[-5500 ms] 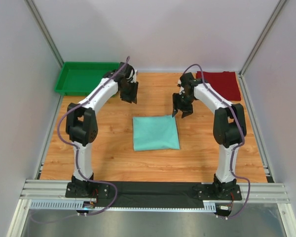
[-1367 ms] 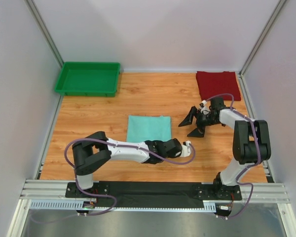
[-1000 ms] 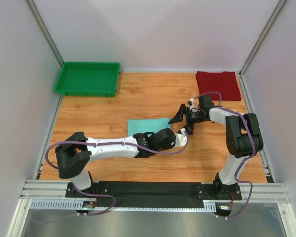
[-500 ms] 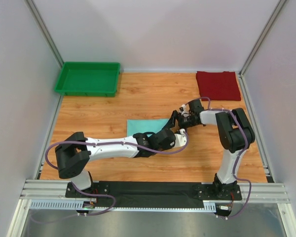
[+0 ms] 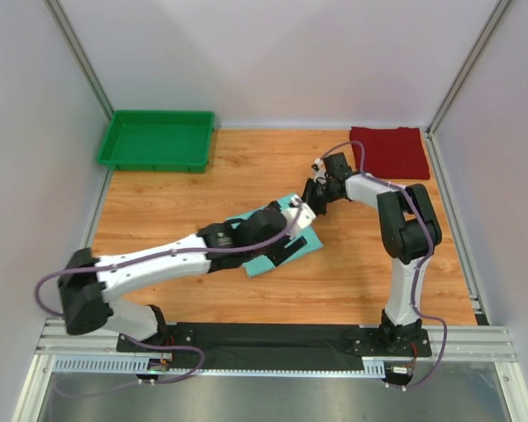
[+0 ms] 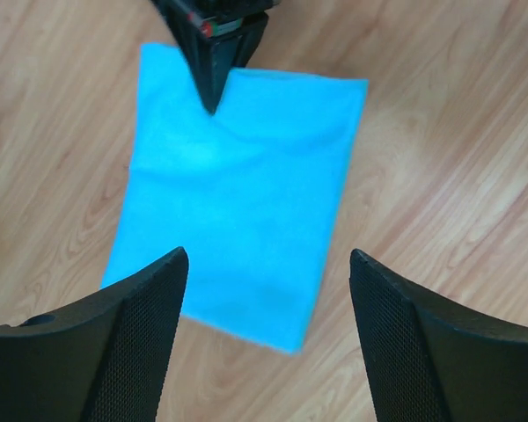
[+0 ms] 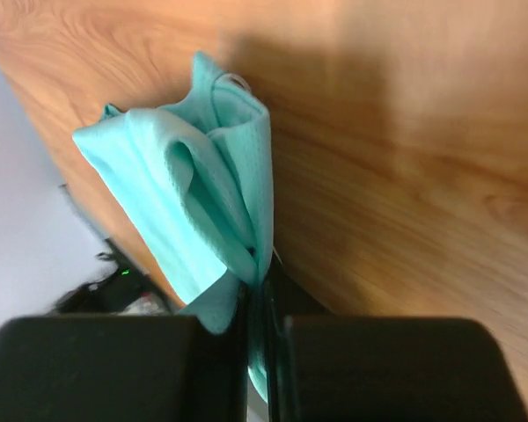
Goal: Fold and stack the t-shirts
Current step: Neatly place the folded tshirt to the corner
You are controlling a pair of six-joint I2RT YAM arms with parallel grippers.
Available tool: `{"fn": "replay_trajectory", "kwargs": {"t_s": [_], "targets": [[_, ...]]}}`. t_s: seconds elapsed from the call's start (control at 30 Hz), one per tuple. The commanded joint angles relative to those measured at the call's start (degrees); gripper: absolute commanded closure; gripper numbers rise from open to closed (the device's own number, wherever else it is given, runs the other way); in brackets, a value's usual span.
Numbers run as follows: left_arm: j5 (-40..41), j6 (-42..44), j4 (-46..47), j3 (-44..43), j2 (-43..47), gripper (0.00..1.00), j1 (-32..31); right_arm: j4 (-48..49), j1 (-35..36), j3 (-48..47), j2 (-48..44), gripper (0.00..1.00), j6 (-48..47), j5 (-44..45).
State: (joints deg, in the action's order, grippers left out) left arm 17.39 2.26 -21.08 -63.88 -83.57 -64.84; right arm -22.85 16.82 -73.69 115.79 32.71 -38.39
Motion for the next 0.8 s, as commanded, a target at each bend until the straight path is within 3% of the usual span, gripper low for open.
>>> {"fn": "replay_trajectory", "kwargs": {"t_s": [0.0,0.13,0.27,0.5,0.63,0.77], "targets": [[-3.49,-9.28,-3.60,2.95,13.58,0.19,3.30,-18.05,-0.12,-12.13,-1.88,1.00,-17.28,14.79],[-3.32,-14.82,-6.86,7.78,23.87,0.19,6.29,-29.06,-0.38,-19.98,0.22,1.00,-24.61,24.48],[-3.67,-19.13,-10.37,12.01,31.08,0.19,7.79,-32.87,-2.14,-27.54,2.59,1.00,-28.92,36.51],[-5.69,-21.69,-14.07,14.04,31.45,0.20,8.32,-37.34,-8.55,-45.47,10.31,1.00,-35.40,43.92],[-7.02,-21.42,-16.97,12.82,31.19,0.20,9.03,-43.15,-10.40,-63.63,17.71,1.00,-40.69,48.84],[-8.60,-21.25,-17.42,12.72,30.14,0.20,10.96,-40.62,-11.98,-66.32,18.86,1.00,-43.60,50.87]]}}
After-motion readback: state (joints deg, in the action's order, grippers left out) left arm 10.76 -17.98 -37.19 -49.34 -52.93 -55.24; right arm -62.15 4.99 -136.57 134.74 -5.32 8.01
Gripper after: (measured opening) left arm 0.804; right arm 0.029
